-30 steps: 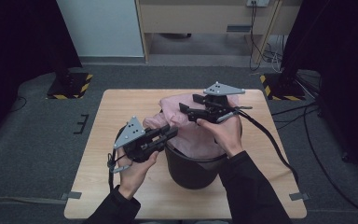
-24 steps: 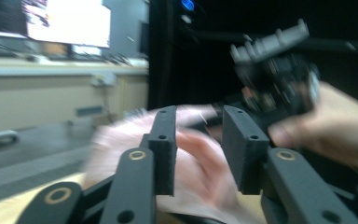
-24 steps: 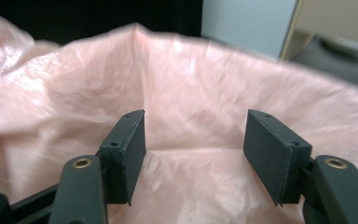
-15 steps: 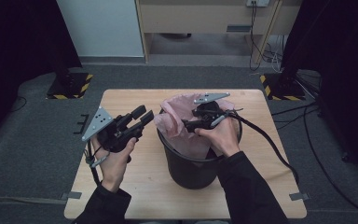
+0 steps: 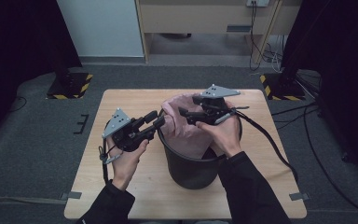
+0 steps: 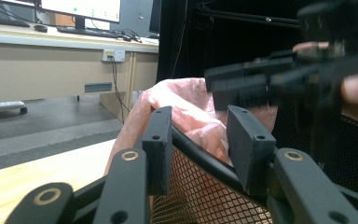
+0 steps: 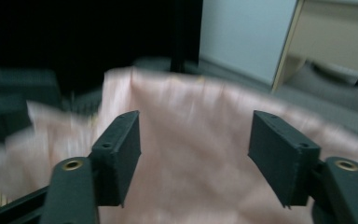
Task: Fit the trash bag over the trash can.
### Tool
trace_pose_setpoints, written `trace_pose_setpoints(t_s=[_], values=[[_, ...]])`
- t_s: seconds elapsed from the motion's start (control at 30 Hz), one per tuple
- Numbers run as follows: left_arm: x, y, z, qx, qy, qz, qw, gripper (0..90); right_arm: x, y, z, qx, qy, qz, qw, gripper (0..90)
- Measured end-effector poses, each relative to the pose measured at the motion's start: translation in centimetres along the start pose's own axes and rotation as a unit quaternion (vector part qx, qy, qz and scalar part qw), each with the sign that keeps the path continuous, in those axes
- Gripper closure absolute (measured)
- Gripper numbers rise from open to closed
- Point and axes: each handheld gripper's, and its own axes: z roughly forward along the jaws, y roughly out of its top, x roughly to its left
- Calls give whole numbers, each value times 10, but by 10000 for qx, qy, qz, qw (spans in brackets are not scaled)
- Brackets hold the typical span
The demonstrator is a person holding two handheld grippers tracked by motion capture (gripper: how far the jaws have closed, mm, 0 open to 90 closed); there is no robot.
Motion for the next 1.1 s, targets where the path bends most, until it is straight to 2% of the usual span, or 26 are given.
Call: trace_pose_setpoints(t_s=[0.03, 0.17, 0.2, 0.27, 0.33, 0.43, 0.47, 0.5, 0.53, 0.57, 0.67, 0.8, 0.87, 0.97, 1.03, 1.07, 1.1], values=[[0, 0, 0, 12, -9, 17, 10000, 610, -1, 4, 0, -146, -57, -15, 9999, 320], [1, 0, 0, 1, -24, 0, 10000, 609, -4, 15, 4, -360, -243, -40, 9990, 315], [1, 0, 0, -20, -49, -18, 10000, 609, -8, 20, 11, -317, -238, 44, 9992, 310], [2, 0, -1, -11, -69, -31, 10000, 610, -10, 21, 15, -244, -248, 25, 9994, 310], [3, 0, -2, -3, -87, -44, 10000, 615, -15, 19, 25, -3, -321, -8, 9995, 311], [7, 2, -5, -102, -92, -149, 9998, 614, -18, 16, 28, 66, -360, -24, 9993, 328], [10, 3, -7, -193, -79, -220, 9995, 612, -21, 12, 29, -62, -365, -128, 9992, 366], [10, 3, -7, -193, -79, -220, 9995, 610, -21, 12, 29, -62, -365, -128, 9992, 366], [12, 4, -8, -222, -41, -254, 9994, 606, -21, 10, 28, -111, -401, -294, 9987, 439], [12, 4, -8, -222, -41, -254, 9994, 602, -21, 10, 28, -111, -401, -294, 9987, 439], [15, 4, -7, -293, -55, -323, 9990, 599, -22, 6, 26, -165, -469, -739, 9960, 499], [22, 12, -4, -433, -47, -452, 9980, 587, -24, 8, 25, -89, -470, -732, 9962, 490], [27, 17, -1, -498, -12, -506, 9975, 584, -25, 8, 25, -36, -550, -744, 9957, 442], [37, 26, 5, -465, 44, -516, 9976, 582, -30, 8, 25, 116, -730, -635, 9952, 357], [38, 28, 7, -448, 29, -528, 9976, 579, -32, 6, 26, 186, -729, -627, 9952, 347], [39, 29, 9, -438, 31, -535, 9976, 577, -34, 4, 26, 121, -695, -648, 9954, 354], [39, 30, 11, -410, 24, -526, 9978, 570, -35, 3, 25, 80, -709, -707, 9949, 392]])
